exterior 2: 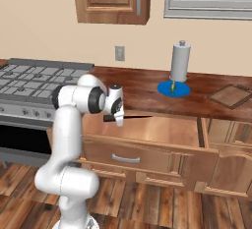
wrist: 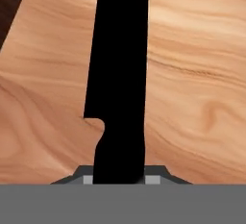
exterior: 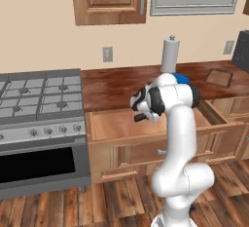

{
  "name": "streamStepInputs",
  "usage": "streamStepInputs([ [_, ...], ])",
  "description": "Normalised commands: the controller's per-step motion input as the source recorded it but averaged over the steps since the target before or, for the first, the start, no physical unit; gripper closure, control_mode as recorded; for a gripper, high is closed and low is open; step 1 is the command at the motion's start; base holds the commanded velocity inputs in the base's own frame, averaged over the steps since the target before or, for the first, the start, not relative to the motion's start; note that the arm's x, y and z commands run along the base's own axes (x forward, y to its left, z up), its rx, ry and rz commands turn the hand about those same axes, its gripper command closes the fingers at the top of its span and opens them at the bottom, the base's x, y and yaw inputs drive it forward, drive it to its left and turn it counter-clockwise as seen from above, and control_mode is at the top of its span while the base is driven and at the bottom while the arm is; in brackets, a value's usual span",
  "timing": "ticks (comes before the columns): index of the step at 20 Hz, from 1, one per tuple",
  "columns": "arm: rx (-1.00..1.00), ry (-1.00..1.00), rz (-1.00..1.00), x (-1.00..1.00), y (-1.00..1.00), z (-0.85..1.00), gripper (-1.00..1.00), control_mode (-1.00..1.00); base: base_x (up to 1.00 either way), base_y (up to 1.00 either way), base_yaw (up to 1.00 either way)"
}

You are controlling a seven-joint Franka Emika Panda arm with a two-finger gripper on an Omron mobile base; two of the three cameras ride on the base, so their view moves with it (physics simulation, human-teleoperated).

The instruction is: Pick up the knife from the drawer and place it on the cutting board. Then place the meat from the plate to the cutting board.

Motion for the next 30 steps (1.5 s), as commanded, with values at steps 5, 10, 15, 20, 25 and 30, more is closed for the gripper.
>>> streamStepInputs([
  [5,0.00,0.00,-0.08,-0.61,-0.02,0.91,1.00,-1.00,0.00,0.00,0.00],
  [10,0.01,0.00,-0.03,-0.91,-0.06,1.00,1.00,-1.00,0.00,0.00,0.00],
  [15,0.01,-0.07,-0.01,-1.00,-0.04,0.62,1.00,-1.00,0.00,0.00,0.00],
  [20,0.02,-0.04,-0.07,-0.70,-0.04,0.74,1.00,-1.00,0.00,0.00,0.00],
  [25,0.07,0.00,-0.10,-0.55,-0.12,0.95,1.00,-1.00,0.00,0.00,0.00],
  [30,0.05,0.02,-0.08,-0.65,0.00,0.52,1.00,-1.00,0.00,0.00,0.00],
])
